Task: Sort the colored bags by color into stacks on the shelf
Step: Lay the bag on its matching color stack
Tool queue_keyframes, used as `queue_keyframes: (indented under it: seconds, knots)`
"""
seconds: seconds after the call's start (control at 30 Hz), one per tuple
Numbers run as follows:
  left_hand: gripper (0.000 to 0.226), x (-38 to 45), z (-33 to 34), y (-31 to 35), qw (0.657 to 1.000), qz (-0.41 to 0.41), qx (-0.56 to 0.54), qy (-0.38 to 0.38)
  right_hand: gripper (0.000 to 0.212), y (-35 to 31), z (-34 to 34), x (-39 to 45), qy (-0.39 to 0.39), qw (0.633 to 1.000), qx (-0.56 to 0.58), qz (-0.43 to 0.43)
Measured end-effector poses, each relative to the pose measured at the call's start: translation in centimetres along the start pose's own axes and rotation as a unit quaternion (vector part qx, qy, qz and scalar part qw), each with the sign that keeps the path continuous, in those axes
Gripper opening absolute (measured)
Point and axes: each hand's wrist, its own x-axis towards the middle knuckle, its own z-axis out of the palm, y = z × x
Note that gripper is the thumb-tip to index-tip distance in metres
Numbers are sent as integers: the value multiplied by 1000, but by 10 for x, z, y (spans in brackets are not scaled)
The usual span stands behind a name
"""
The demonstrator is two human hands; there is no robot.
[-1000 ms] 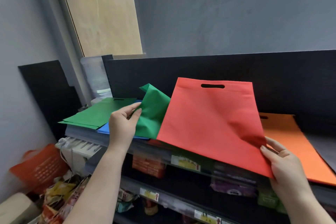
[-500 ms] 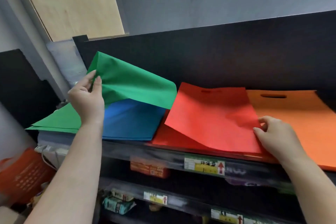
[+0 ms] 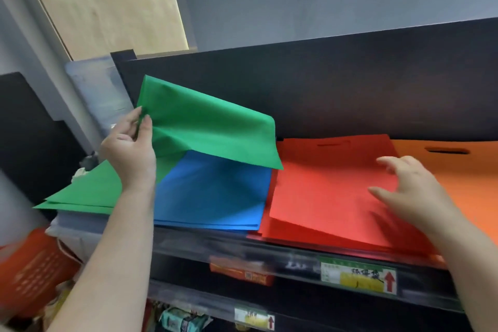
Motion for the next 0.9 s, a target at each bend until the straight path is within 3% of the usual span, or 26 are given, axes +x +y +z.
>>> queue_keyframes:
  seconds: [0.1,0.17,0.3,0.47,0.53,0.7,0.9]
  knots:
    - [26,12,-8,-6,1000,-2,-13,3,41,-42,17,6,-1,994,56,-99]
    - [21,21,-15,-13,1000,-5,-21,-8,34,-69,31,13,-1,988,101,-120]
    - [21,36,-27,-26,998,-21,-38,-37,32,-123,61,30,-39,966,248,-62]
    - [22,59,-54,-50,991,-78,-82,-70,15,-189,99,32,-123,868,480,26]
    - [22,70,-69,-61,990,-77,-78,-83,15,-208,112,30,-117,854,506,36]
    - [25,102,-116,-95,991,-54,-44,-112,22,-262,137,22,-69,860,506,12]
    - [30,137,-176,-150,968,-73,142,-195,10,-314,178,-2,-87,914,396,-5]
